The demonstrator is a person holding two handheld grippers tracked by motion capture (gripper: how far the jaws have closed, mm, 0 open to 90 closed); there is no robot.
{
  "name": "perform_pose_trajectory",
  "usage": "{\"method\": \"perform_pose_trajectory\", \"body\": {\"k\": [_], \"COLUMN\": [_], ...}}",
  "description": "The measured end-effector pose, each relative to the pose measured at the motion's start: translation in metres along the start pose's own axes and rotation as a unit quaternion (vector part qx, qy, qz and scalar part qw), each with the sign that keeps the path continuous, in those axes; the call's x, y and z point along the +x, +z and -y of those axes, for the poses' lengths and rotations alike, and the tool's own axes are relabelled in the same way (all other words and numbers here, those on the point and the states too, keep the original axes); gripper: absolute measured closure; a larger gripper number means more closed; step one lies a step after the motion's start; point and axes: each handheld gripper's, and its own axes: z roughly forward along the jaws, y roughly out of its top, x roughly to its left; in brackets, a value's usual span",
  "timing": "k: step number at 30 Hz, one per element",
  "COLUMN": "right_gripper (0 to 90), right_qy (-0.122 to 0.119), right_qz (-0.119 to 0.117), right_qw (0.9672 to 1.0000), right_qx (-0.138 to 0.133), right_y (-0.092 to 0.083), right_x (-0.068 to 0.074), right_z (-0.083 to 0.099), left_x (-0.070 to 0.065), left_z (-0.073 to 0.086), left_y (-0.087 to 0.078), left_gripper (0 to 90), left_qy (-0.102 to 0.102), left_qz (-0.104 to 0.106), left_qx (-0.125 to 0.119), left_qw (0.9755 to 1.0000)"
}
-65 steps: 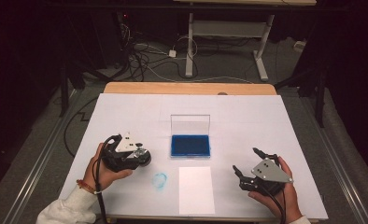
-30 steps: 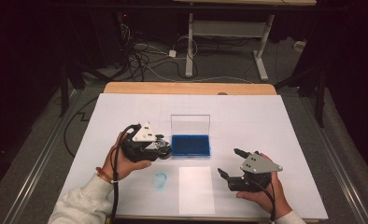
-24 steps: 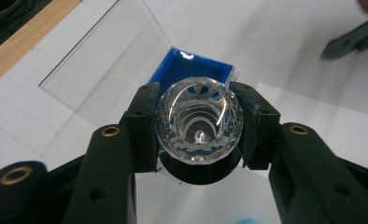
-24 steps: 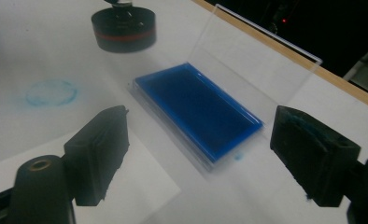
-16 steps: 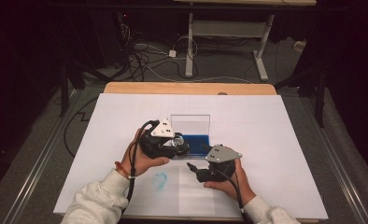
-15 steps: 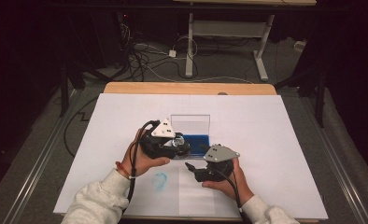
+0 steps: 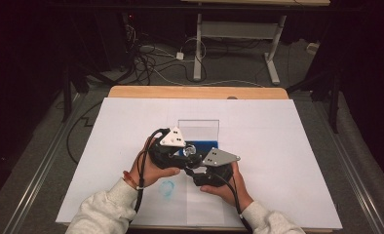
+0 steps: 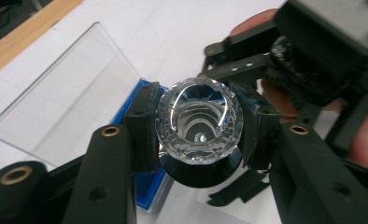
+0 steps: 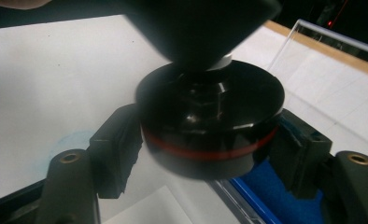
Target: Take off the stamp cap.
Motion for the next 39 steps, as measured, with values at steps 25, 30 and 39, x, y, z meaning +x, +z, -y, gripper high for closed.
{"method": "perform_pose_trajectory", "body": {"k": [25,30,39], "right_gripper": [39.6,39.4,39.1], "right_qy": [-0.051,-0.037,-0.009], "right_qz": [-0.007,-0.026,-0.044], "right_qw": [0.9981,0.9988,0.9989], "right_qx": [0.033,0.021,0.013], "right_y": [-0.0043,-0.0064,-0.0039], "right_x": [0.0014,-0.0007,-0.0025], "right_z": [0.0002,-0.0001,0.0042], "left_x": [-0.0024,-0.0039,-0.0051], "left_z": [0.0049,0.0043,0.0058], "left_y": [-0.0008,-0.0028,-0.0002], "left_gripper": [54.6,54.7,54.6], "left_qy": [0.010,0.013,0.015], "left_qz": [0.007,0.006,0.005], "left_qx": [0.006,-0.001,-0.003], "left_qw": [0.9999,0.9999,0.9999]}}
